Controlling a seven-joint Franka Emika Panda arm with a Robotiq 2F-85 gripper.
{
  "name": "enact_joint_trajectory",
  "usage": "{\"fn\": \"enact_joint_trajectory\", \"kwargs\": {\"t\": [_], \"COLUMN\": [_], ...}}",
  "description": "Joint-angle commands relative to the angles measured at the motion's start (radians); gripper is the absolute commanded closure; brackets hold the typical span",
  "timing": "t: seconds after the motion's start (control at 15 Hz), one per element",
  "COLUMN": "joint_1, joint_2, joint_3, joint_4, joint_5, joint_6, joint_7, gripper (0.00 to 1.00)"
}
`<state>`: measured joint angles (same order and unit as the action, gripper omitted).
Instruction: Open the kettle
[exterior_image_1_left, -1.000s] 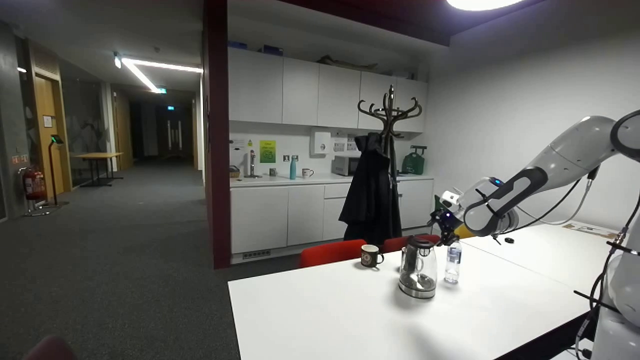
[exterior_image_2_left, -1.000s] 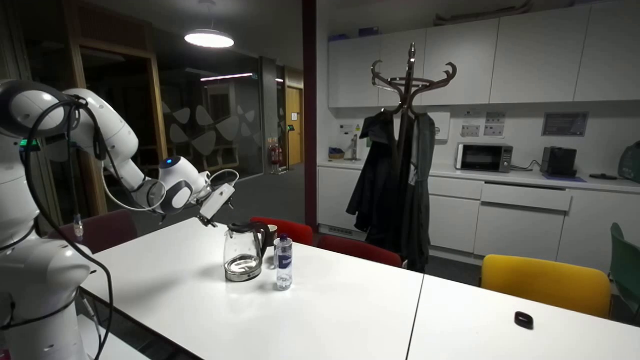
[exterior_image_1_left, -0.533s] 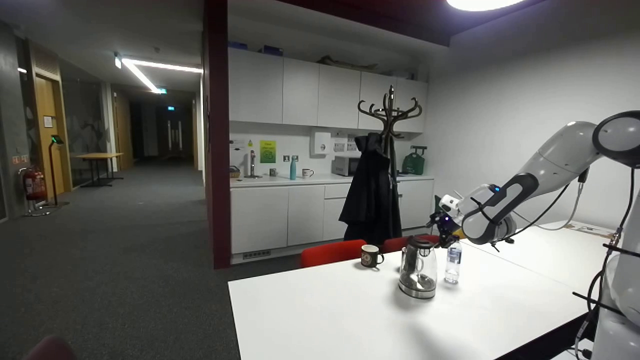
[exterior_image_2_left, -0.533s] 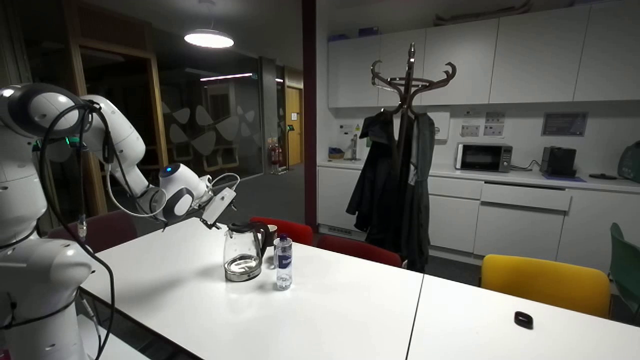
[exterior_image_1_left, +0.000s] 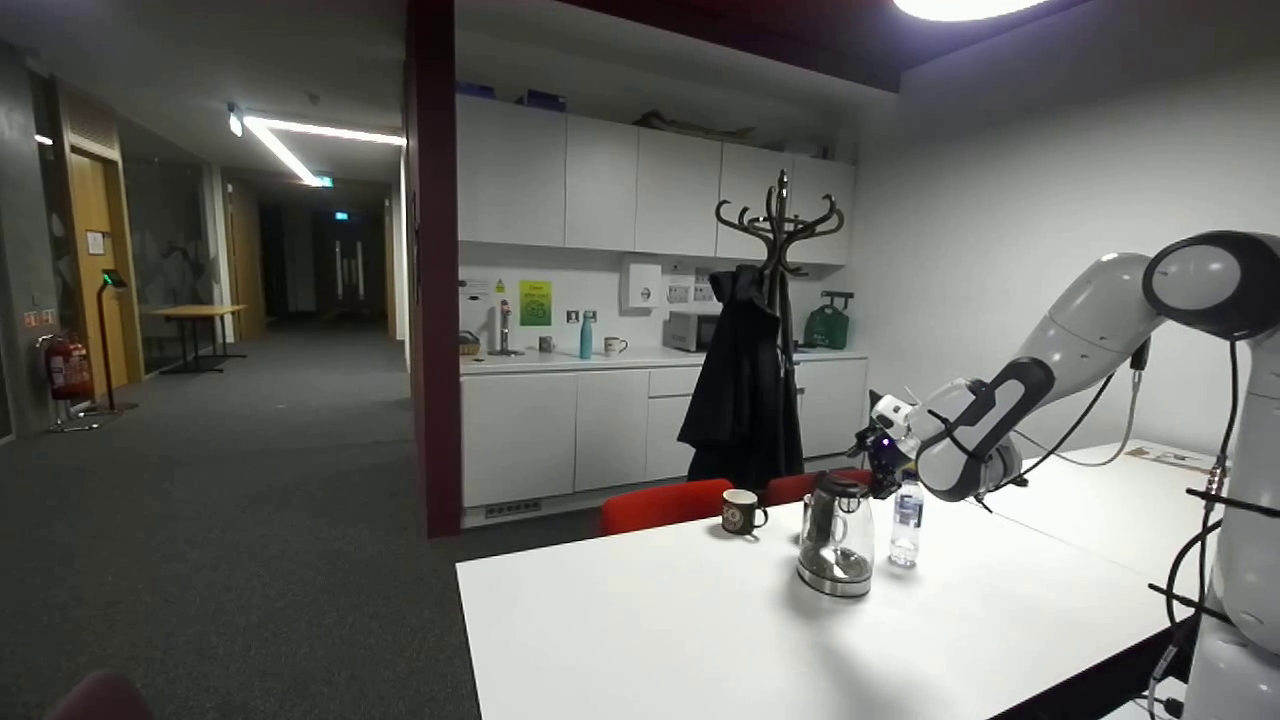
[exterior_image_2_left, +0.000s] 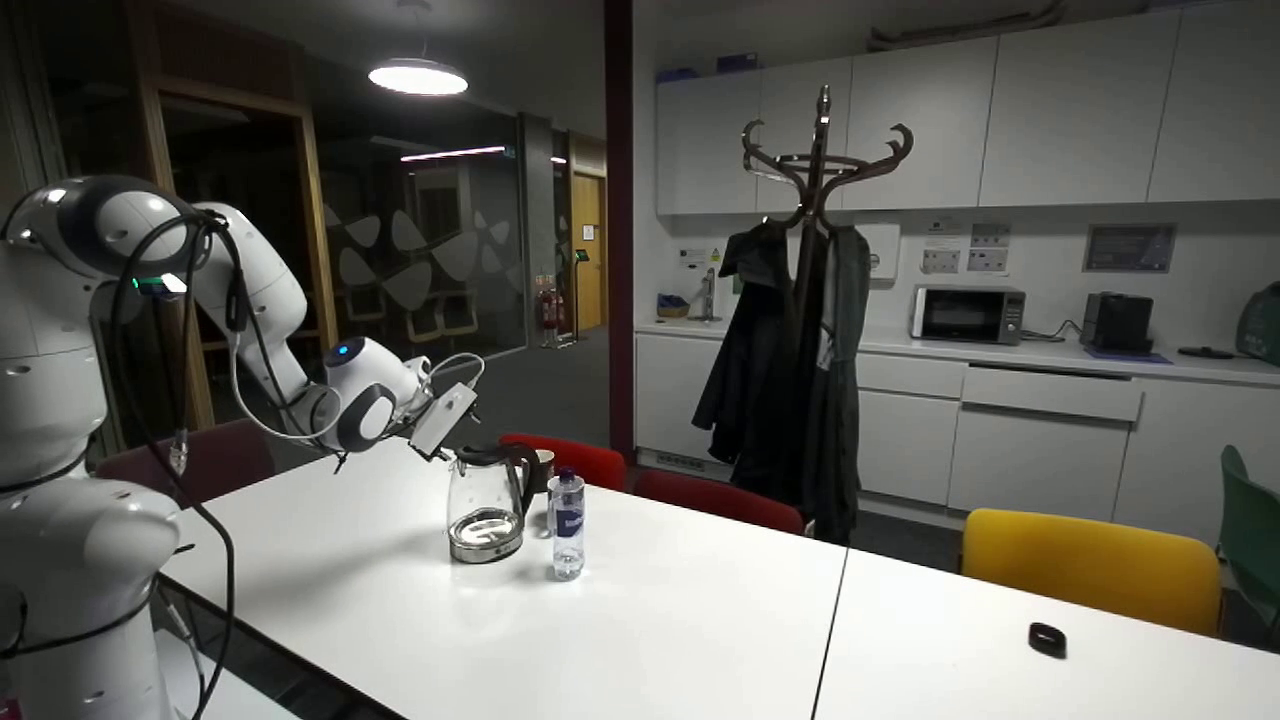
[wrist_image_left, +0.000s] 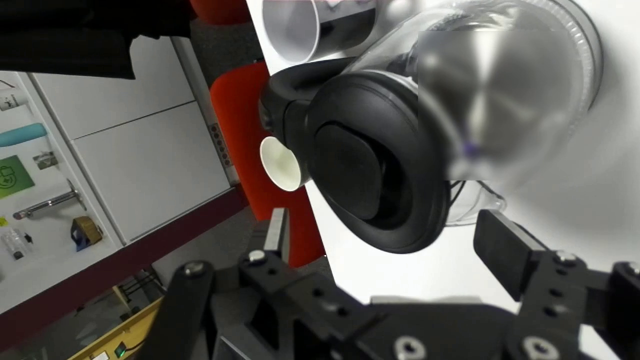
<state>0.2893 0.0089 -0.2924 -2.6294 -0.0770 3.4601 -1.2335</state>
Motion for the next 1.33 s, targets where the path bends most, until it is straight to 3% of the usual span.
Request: {"fn": "enact_joint_trajectory", "kwargs": {"t": [0.0,0.4,1.27], "joint_1": [-0.002,-0.001,0.016], "joint_2": [0.005,0.006,0.006], "joint_3": [-0.002,-0.001,0.019], "joint_4": [0.068,0.118,0.038], "joint_5": [0.009,0.013,0.027], "joint_6": [-0.001,-0.003,-0.005], "joint_7": [0.002,0.003,0.061], "gripper": [0.00,0.00,0.00]}}
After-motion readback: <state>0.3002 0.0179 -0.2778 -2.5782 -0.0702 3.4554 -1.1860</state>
